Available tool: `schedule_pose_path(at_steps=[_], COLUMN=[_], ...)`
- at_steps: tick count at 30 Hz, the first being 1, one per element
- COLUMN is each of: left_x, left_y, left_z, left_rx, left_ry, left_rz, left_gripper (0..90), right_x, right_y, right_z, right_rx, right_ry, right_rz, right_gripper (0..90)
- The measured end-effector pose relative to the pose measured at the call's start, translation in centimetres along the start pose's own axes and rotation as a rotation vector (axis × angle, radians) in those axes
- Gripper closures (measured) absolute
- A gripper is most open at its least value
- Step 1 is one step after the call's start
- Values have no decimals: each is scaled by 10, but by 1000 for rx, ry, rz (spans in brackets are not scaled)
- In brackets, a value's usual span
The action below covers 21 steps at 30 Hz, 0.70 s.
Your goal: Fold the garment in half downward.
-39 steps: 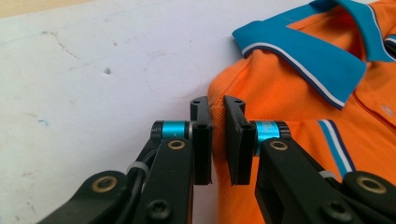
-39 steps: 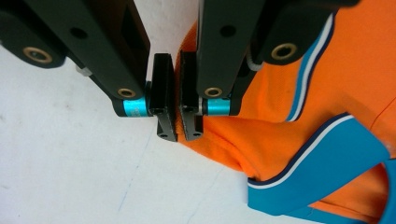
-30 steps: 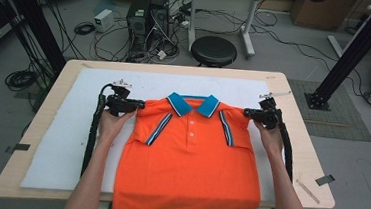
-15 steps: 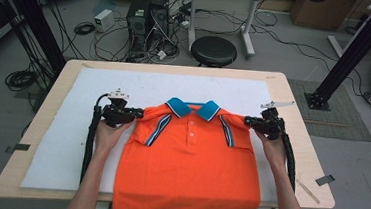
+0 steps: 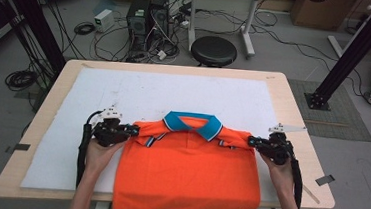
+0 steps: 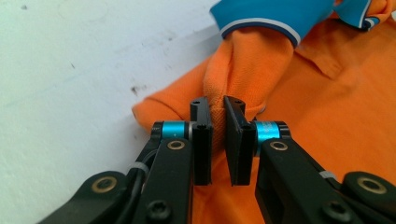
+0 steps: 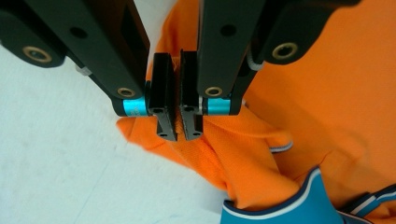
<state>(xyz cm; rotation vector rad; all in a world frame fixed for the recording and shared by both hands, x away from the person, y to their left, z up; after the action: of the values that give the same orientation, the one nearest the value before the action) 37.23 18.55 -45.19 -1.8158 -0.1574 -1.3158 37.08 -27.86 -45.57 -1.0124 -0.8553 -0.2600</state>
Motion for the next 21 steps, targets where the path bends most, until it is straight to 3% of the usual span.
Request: schedule_pose_path(at_steps=[10, 16, 21], left_x=[-21, -39, -46], left_y=[-20, -29, -38], left_z=[-16, -29, -39], left_rx=[-41, -74, -89], left_ry=[-39, -36, -39], left_rz=[-36, -12, -22], left_gripper=[819, 819, 819], right_x=[-27, -41, -53], right_y=[-19, -27, -32], right_z=[11, 15, 15], right_rx=[4, 11, 25], right_ry=[2, 9, 39], right_rz=[18, 29, 34], right_gripper=[874, 874, 874])
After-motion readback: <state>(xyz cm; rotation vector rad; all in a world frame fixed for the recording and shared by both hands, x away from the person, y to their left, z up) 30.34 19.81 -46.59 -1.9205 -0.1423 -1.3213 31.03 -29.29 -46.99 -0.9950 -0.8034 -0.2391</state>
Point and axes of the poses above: each handheld gripper's, and its own axes: y roughly forward along the jaws, x roughly out of its top, z roughly to its left, the point moved 5 cm from there along y, roughly forward along the jaws, and after that the axes turned 6 degrees about y, right-handed, at the moved point
